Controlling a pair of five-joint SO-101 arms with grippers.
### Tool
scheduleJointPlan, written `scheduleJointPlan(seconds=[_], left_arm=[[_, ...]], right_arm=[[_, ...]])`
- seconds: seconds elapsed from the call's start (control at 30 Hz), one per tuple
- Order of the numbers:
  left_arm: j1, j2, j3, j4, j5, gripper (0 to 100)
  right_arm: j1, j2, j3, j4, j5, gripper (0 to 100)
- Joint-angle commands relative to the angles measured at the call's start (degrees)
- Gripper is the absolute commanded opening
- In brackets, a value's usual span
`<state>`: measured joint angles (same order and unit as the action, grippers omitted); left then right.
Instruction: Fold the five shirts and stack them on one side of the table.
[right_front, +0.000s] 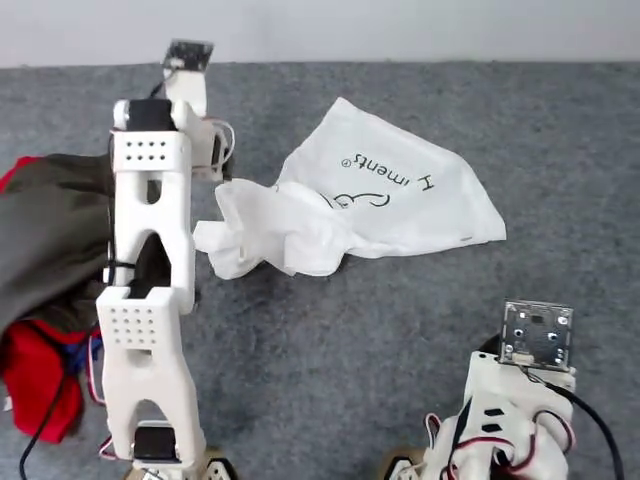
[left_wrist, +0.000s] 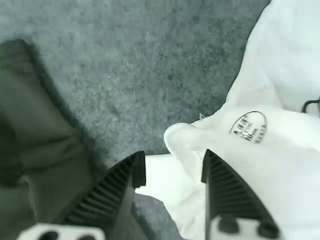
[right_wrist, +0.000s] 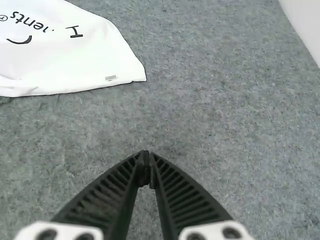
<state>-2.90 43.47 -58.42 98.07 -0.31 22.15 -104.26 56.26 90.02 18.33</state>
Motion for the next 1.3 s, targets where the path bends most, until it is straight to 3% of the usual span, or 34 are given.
scheduleJointPlan(seconds=[0.0, 0.3, 0.53, 0.77, 0.9, 1.03, 1.27], left_arm=[[2.99, -1.76, -6.02, 2.64, 0.18, 18], [19.25, -10.29, 14.20, 1.93, -4.31, 18], [26.55, -2.11, 22.29, -6.68, -5.19, 16], [31.82, 12.48, 5.58, -12.04, -6.68, 13], [31.30, 18.37, -11.38, -11.60, 0.00, 14], [29.98, 22.77, -24.40, -7.38, 1.93, 17], [23.21, 25.41, -31.78, 1.58, 1.93, 18]], right_arm=[[0.57, 0.66, -0.70, 0.40, 0.62, 0.9], [0.66, 0.66, -0.70, 0.40, 0.70, 0.9], [0.66, 0.66, -0.70, 0.31, 0.70, 0.9], [0.66, 0.66, -0.62, 0.31, 0.70, 0.9], [0.66, 0.66, -0.62, 0.31, 0.70, 0.9], [0.66, 0.66, -0.44, 0.13, 0.70, 0.9], [0.57, 0.66, 0.26, -0.31, 0.70, 0.9]])
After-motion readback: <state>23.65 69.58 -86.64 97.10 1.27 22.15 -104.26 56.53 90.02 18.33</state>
